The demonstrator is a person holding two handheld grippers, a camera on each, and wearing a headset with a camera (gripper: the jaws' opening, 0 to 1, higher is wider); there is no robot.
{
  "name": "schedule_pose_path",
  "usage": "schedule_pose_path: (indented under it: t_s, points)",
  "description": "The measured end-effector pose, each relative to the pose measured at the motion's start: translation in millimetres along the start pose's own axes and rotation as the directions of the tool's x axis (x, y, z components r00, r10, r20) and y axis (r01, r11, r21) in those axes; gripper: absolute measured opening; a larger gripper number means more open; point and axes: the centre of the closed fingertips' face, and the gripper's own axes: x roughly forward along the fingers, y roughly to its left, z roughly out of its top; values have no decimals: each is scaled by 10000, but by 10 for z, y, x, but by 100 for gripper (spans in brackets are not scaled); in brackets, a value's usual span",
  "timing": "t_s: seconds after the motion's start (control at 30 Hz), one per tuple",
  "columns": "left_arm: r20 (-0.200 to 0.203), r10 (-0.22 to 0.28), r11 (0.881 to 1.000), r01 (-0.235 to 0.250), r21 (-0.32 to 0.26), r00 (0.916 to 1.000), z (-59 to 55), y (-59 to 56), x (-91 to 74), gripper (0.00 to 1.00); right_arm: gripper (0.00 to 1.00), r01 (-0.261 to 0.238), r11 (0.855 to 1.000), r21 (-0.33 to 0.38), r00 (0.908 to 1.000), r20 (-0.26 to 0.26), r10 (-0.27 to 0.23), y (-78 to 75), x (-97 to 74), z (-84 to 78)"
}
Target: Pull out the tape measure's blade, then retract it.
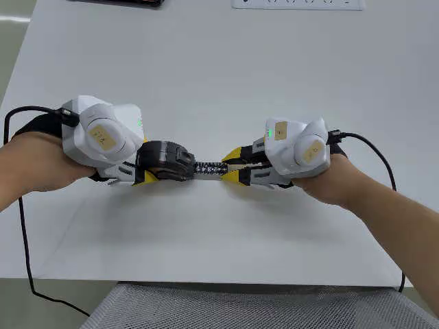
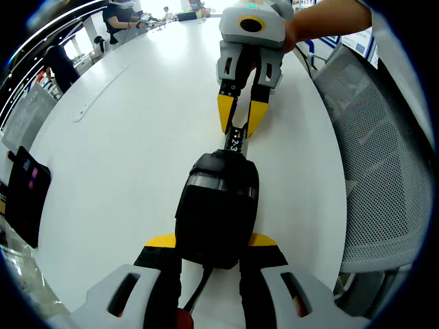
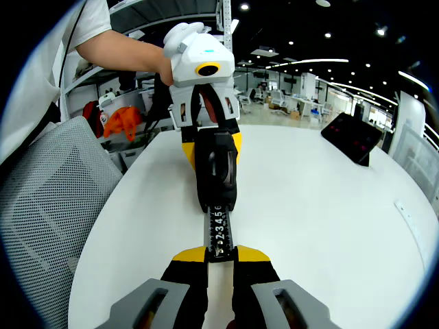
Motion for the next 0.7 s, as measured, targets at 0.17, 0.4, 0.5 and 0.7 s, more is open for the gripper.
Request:
schedule_pose_path:
  t_s: [0.17,0.4,0.5,0.7]
  points:
    - [-2,10,10000,-10,-14,10000,-3,3,-2,27,9,31,10000,23,10000,-36,-30,-1,-42,-22]
    - [-1,10,10000,-10,-18,10000,-2,6,-3,27,9,82,9999,112,9999,-95,-81,-10,-97,-71]
    - [-1,26,10000,-26,-18,10000,-4,7,-3,27,9,100,9999,130,9999,-115,-98,-13,-117,-86]
    - [2,11,10000,-11,-40,10000,-7,5,-4,27,9,146,9998,141,9998,-168,-144,-17,-156,-98]
